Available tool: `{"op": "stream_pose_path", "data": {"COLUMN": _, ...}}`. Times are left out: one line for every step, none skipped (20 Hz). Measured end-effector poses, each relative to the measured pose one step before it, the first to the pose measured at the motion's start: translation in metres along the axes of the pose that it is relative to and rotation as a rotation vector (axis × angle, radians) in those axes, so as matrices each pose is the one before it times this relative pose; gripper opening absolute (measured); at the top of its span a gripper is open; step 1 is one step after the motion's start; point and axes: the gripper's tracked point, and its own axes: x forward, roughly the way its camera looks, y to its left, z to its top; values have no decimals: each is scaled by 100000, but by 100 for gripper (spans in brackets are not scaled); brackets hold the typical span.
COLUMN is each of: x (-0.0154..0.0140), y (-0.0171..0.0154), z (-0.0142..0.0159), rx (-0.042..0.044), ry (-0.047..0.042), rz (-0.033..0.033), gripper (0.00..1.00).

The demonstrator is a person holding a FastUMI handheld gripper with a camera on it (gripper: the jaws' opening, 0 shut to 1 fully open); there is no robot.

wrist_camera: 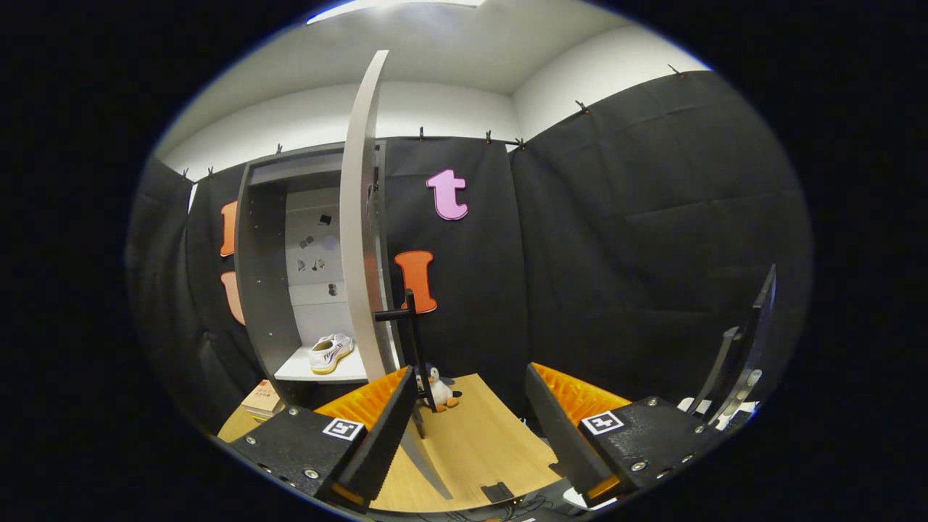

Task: Open the shoe cabinet door, grab the shoes and put them into the shoe cabinet, then close the shoe cabinet door.

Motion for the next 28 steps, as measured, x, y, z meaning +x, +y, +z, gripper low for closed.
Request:
{"op": "stream_pose_path", "data": {"x": 493, "y": 100, "z": 8, "rx": 23, "ry": 91, "rz": 772, "gripper": 94}}
{"op": "stream_pose_path", "data": {"x": 564, "y": 274, "z": 74, "rx": 242, "ry": 446, "rz": 1476, "gripper": 94}}
{"op": "stream_pose_path", "data": {"x": 191, "y": 419, "z": -92, "rx": 377, "ry": 265, "rz": 1740, "gripper": 94}}
{"op": "stream_pose_path", "data": {"x": 369, "y": 438, "z": -218, "rx": -2, "ry": 84, "rz": 1661, "gripper": 94}}
{"op": "stream_pose_path", "data": {"x": 4, "y": -77, "z": 55, "rx": -1250, "ry": -316, "rz": -130, "gripper": 94}}
{"op": "stream_pose_path", "data": {"x": 305, "y": 21, "z": -283, "rx": -981, "ry": 534, "rz": 638, "gripper": 93}}
{"op": "stream_pose_path", "data": {"x": -135, "y": 171, "z": 82, "rx": -323, "ry": -6, "rz": 895, "gripper": 93}}
{"op": "stream_pose_path", "data": {"x": -294, "y": 524, "z": 144, "rx": -193, "ry": 386, "rz": 1794, "gripper": 93}}
{"op": "stream_pose_path", "data": {"x": -341, "y": 465, "z": 172, "rx": 25, "ry": -409, "rz": 539, "gripper": 92}}
{"op": "stream_pose_path", "data": {"x": 54, "y": 441, "z": -85, "rx": -761, "ry": -135, "rz": 274, "gripper": 91}}
{"op": "stream_pose_path", "data": {"x": -135, "y": 376, "z": 36, "rx": -602, "ry": -472, "rz": 300, "gripper": 90}}
{"op": "stream_pose_path", "data": {"x": -150, "y": 716, "z": 114, "rx": -143, "ry": -228, "rz": 1109, "gripper": 90}}
{"op": "stream_pose_path", "data": {"x": -208, "y": 968, "z": -99, "rx": 336, "ry": -57, "rz": 2305, "gripper": 90}}
{"op": "stream_pose_path", "data": {"x": -194, "y": 1228, "z": -70, "rx": 1277, "ry": 7, "rz": 3065, "gripper": 90}}
{"op": "stream_pose_path", "data": {"x": -292, "y": 1480, "z": -173, "rx": 1205, "ry": 453, "rz": 3275, "gripper": 90}}
{"op": "stream_pose_path", "data": {"x": 117, "y": 1487, "z": -149, "rx": 316, "ry": -150, "rz": 3212, "gripper": 90}}
{"op": "stream_pose_path", "data": {"x": 138, "y": 1463, "z": -73, "rx": -473, "ry": 4, "rz": 2795, "gripper": 90}}
{"op": "stream_pose_path", "data": {"x": 489, "y": 1427, "z": -153, "rx": -933, "ry": -103, "rz": 2658, "gripper": 90}}
{"op": "stream_pose_path", "data": {"x": 371, "y": 1409, "z": 26, "rx": -925, "ry": -80, "rz": 2603, "gripper": 90}}
{"op": "stream_pose_path", "data": {"x": 471, "y": 1361, "z": -8, "rx": -502, "ry": -427, "rz": 2335, "gripper": 90}}
{"op": "stream_pose_path", "data": {"x": 451, "y": 1316, "z": 312, "rx": -132, "ry": -1309, "rz": 1829, "gripper": 90}}
{"op": "stream_pose_path", "data": {"x": 703, "y": 1090, "z": 247, "rx": -236, "ry": -932, "rz": 2015, "gripper": 90}}
{"op": "stream_pose_path", "data": {"x": 774, "y": 979, "z": 359, "rx": 144, "ry": -1147, "rz": 1486, "gripper": 90}}
{"op": "stream_pose_path", "data": {"x": 724, "y": 914, "z": 143, "rx": 316, "ry": -319, "rz": 1645, "gripper": 91}}
{"op": "stream_pose_path", "data": {"x": 640, "y": 1016, "z": 43, "rx": -48, "ry": -238, "rz": 1993, "gripper": 91}}
{"op": "stream_pose_path", "data": {"x": 565, "y": 783, "z": 0, "rx": 494, "ry": -216, "rz": 2064, "gripper": 91}}
{"op": "stream_pose_path", "data": {"x": 462, "y": 917, "z": 48, "rx": 513, "ry": -366, "rz": 1537, "gripper": 91}}
{"op": "stream_pose_path", "data": {"x": 831, "y": 726, "z": 222, "rx": 655, "ry": -775, "rz": 1345, "gripper": 92}}
